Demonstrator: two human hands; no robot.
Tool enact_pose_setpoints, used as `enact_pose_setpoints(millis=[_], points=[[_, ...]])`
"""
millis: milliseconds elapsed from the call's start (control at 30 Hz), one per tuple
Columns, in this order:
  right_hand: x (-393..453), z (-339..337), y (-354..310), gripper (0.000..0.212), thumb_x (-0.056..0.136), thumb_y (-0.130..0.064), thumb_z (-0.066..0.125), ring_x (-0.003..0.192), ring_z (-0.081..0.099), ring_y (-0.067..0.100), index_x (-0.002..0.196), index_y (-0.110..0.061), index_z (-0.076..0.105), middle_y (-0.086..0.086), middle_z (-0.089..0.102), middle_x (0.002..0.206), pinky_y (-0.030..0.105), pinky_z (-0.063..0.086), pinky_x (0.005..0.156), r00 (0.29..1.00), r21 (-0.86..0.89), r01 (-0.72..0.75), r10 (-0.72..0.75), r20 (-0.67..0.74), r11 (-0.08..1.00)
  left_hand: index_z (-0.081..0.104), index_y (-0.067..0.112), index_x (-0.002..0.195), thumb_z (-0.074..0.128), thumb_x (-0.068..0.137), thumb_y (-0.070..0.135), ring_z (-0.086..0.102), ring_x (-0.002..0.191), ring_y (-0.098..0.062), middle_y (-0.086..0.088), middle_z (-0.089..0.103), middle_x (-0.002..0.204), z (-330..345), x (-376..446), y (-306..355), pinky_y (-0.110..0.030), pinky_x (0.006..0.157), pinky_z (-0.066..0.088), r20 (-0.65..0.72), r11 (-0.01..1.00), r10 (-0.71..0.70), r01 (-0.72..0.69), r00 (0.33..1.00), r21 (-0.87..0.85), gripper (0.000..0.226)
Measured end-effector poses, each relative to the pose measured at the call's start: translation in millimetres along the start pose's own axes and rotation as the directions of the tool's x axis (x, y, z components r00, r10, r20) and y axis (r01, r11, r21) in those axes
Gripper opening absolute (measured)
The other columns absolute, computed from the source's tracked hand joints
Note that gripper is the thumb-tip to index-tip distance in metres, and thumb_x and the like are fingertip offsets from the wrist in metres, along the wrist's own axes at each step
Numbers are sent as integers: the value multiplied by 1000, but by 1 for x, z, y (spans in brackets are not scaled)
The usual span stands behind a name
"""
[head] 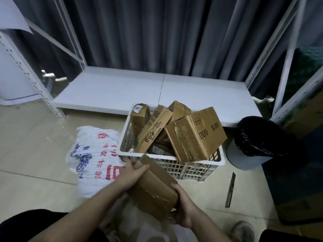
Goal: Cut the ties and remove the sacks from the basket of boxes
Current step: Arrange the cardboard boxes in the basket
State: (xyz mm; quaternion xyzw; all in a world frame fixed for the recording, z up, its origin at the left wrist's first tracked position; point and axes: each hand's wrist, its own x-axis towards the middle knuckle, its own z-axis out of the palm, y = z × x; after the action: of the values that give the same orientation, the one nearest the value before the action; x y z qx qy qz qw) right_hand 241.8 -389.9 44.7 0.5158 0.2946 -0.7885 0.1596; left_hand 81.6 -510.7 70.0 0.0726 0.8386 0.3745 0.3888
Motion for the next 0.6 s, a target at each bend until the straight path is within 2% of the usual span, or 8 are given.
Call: enact_pose_setpoints(millis=[67,167,333,400,433,500,567,600], points=[[-12,19,-7,43,81,-53,55,79,59,30,87,-12,68,10,62,85,42,54,75,994,-44,41,-37,102,998,39,29,126,57,59,75,51,115,-32,-11,47,129,-32,-16,20,-41,98,45,-66,999,41,-39,997,34,83],[-23,44,-29,41,82,-53,55,91,59,31,93,-16,67,9,61,96,42,55,77,959,-100,209,-183,218,973,45,26,115,61,65,64,52,107,-28,-10,50,119,-70,-24,46,-34,83,45,-171,991,128,-133,977,-21,65],[-34,71,-75,32,93,-44,50,100,64,24,116,-23,58,3,64,112,38,53,84,835,-102,543,-524,168,833,48,27,118,62,80,55,51,111,-27,-9,51,127,-99,9,77,-39,93,46,-398,951,185,-266,898,-156,49],[-32,69,-82,21,93,-32,55,100,62,21,110,-22,59,1,63,111,31,51,77,631,-341,729,-776,-2,593,47,24,128,62,82,52,50,115,-30,-10,48,133,-91,31,81,-39,95,45,-425,946,126,-237,896,-221,56],[-33,64,-84,15,91,-27,57,96,60,18,104,-22,59,-2,63,106,27,48,75,423,-525,752,-903,-81,399,46,24,130,62,82,51,49,118,-31,-12,46,134,-82,41,82,-38,96,43,-447,949,102,-221,889,-223,58],[-37,52,-91,22,85,-25,62,101,51,12,107,-22,56,-8,56,105,28,44,84,21,-816,575,-998,-59,61,43,26,132,61,82,50,46,122,-37,-16,41,137,-61,57,83,-39,103,38,-488,961,63,-186,871,-206,58],[-36,35,-107,51,79,-30,68,118,44,16,125,-18,50,-2,51,124,36,38,96,-151,-928,373,-988,-38,-21,38,29,136,55,86,51,39,126,-42,-18,36,140,-38,69,85,-43,106,32,-505,966,12,-141,863,-218,57],[-32,24,-117,67,77,-34,70,128,39,19,135,-16,43,1,45,137,40,35,101,-123,-960,280,-992,-36,0,36,28,137,51,88,51,36,128,-43,-19,34,141,-28,74,86,-45,107,30,-511,963,-28,-113,859,-243,56]])
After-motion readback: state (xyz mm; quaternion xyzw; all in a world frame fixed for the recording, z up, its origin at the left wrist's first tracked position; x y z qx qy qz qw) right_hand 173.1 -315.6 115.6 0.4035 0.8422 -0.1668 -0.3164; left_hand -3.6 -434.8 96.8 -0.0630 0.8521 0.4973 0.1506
